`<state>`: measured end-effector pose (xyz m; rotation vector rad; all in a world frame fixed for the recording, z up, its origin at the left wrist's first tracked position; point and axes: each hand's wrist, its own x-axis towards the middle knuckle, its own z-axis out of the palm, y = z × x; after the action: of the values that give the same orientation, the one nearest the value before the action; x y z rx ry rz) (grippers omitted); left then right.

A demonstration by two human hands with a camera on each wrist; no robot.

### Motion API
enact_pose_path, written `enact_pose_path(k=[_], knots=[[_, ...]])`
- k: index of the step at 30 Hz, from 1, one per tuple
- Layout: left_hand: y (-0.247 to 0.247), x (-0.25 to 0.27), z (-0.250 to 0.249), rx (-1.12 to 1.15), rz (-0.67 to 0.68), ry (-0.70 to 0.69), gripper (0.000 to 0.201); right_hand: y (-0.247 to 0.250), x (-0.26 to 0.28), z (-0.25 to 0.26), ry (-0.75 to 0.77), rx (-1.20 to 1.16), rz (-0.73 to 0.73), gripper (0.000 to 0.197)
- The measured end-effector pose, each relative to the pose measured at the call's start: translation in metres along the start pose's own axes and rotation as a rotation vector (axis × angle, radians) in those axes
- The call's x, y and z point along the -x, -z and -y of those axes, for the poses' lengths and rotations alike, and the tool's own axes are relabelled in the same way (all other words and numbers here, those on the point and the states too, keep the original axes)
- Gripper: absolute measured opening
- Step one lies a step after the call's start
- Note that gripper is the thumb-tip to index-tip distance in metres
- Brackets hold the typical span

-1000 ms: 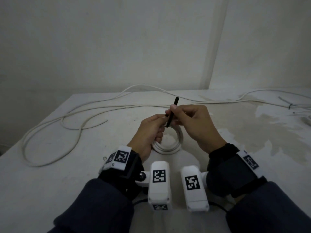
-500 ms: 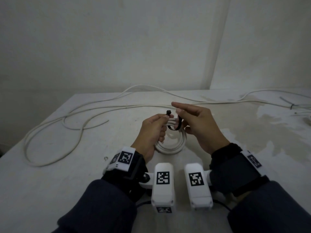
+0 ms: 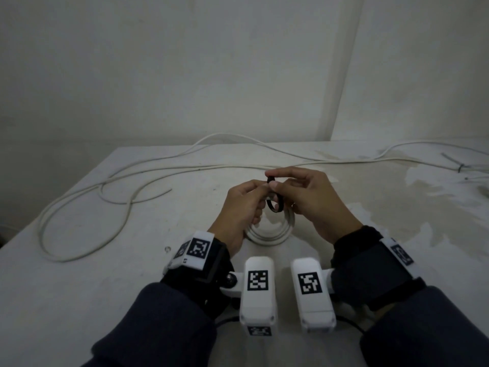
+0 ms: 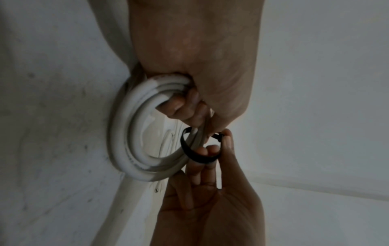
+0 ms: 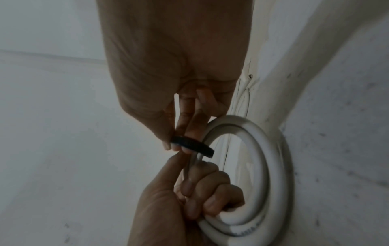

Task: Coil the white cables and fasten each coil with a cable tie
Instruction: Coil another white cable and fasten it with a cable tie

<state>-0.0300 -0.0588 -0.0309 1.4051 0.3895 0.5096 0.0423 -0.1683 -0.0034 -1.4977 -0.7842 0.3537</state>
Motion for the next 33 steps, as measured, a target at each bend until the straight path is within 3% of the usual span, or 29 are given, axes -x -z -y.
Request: enact_pose_path(k=[15,18,24,33], knots=[[-0.0042,0.0011,-0.0034,-0.100,0.019,-0.084,0.018,-0.0038,-0.0059,-0.0057,0.101,0.042,-0.149,0.013],[-0.0033,0.0014,-0.0024,-0.079,0.015,-0.060,0.017,-0.0032,-0.0030,-0.0035,0.059,0.005,-0.107,0.008],[0.0000,0.0013,0.0002,-0.037,-0.009,0.001,0.018,0.0024,-0.0003,-0.0035,-0.025,-0.017,0.042,0.031],[0.0004,0.0000,-0.0004,-0.030,0.005,0.018,0.019,0.0020,-0.0010,-0.0055,-0.020,-0.037,0.007,0.032]])
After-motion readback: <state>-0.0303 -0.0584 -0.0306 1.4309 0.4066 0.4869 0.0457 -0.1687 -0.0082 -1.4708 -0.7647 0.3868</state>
